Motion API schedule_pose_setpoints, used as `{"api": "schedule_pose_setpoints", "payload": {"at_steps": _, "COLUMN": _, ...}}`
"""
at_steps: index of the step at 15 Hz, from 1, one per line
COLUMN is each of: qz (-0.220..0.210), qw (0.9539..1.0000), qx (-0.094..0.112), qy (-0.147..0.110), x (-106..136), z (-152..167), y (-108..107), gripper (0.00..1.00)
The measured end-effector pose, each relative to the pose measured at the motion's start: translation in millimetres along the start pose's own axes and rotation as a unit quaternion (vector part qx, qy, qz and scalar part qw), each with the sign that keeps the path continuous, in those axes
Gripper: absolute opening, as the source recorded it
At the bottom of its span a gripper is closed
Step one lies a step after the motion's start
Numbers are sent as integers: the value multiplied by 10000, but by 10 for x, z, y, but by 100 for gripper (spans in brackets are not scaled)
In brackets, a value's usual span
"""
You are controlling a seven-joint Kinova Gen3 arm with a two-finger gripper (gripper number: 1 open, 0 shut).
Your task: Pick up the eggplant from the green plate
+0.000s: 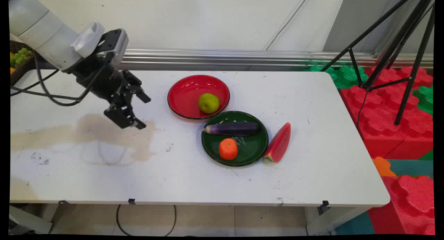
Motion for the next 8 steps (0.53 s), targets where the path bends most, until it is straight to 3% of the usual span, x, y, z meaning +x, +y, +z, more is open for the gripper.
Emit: {"api": "schedule_pose_setpoints", "payload": {"at_steps": 8, "qz": -8, "qw": 9994, "qx": 120, "qy": 329, "x": 405, "z": 127, "y": -28, "gripper": 100}}
